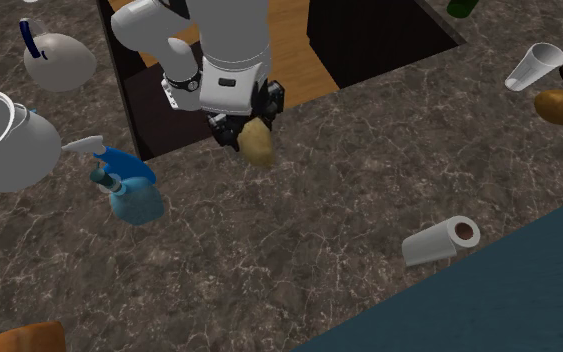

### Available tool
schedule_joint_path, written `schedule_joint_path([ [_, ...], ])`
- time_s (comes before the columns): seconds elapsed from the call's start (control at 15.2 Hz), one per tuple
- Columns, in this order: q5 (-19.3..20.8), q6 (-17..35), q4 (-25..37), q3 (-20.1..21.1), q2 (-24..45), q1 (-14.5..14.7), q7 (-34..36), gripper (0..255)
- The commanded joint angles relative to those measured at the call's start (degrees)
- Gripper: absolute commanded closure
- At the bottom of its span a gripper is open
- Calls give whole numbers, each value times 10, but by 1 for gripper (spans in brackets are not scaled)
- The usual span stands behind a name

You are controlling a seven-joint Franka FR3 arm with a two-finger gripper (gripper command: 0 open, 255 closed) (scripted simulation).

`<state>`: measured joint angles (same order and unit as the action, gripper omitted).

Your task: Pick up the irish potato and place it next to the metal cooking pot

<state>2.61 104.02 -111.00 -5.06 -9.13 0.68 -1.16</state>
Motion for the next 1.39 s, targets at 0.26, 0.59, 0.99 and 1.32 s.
schedule_joint_path([
  [0.26,9,-9,-43,-25,-54,-19,-41,255],
  [0.59,27,-11,-97,-59,-113,-45,-94,255],
  [0.99,55,-18,-140,-107,-170,-78,-162,255],
  [1.32,81,-26,-159,-152,-203,-106,-223,255],
])
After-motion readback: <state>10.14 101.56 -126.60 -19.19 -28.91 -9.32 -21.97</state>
